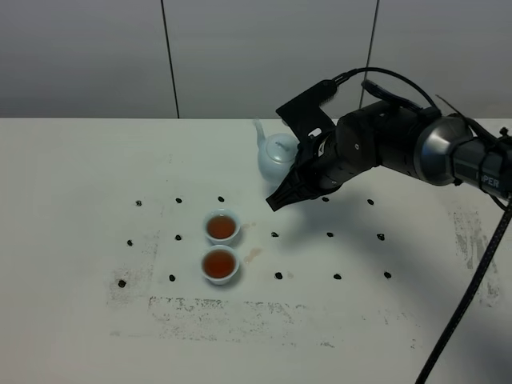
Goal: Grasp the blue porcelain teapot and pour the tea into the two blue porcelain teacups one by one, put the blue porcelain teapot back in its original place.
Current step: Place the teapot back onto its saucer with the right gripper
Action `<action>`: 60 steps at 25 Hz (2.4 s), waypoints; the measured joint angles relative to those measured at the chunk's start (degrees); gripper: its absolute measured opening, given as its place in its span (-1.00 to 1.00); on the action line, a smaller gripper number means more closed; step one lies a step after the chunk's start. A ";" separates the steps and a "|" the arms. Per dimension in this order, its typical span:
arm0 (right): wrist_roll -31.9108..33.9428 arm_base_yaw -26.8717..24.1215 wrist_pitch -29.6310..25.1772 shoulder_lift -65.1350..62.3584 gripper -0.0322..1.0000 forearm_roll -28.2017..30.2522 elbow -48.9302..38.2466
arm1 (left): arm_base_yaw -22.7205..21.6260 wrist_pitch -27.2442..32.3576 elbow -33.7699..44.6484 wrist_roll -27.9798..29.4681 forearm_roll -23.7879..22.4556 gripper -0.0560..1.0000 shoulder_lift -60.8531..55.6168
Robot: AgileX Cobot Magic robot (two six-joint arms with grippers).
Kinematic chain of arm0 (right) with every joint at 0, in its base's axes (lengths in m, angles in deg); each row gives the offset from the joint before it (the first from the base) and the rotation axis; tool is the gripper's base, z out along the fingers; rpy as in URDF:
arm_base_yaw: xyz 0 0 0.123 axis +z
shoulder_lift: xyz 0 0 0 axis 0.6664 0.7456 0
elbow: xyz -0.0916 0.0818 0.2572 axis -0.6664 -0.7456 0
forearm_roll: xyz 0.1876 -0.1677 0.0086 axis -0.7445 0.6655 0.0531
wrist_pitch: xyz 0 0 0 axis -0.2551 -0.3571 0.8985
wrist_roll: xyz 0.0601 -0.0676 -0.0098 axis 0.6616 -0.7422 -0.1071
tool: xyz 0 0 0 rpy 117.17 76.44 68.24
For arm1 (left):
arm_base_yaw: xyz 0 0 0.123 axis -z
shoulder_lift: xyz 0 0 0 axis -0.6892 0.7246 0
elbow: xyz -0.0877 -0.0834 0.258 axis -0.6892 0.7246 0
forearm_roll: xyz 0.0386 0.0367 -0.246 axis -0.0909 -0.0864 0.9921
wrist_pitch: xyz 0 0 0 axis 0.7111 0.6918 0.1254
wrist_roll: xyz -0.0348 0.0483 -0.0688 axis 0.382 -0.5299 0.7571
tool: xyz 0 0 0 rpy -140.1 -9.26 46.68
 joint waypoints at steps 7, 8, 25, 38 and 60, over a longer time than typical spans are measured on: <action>0.07 -0.04 1.59 2.91 -0.88 -2.10 0.00 | 0.00 0.00 0.00 0.00 0.00 -0.34 0.00; 0.07 -0.04 1.77 3.19 -0.88 -2.15 0.00 | 0.00 0.00 0.00 0.00 0.00 -0.34 0.00; 0.07 -0.04 0.38 4.39 -0.88 -2.18 3.13 | 0.00 0.00 0.00 0.00 0.00 -0.34 0.00; 0.07 -0.04 -3.20 7.71 -0.88 -2.28 5.92 | 0.00 0.00 0.00 0.00 0.00 -0.34 0.00; 0.38 -0.04 -3.69 8.09 -0.76 -1.69 6.03 | 0.00 0.00 0.00 0.00 0.00 -0.34 0.00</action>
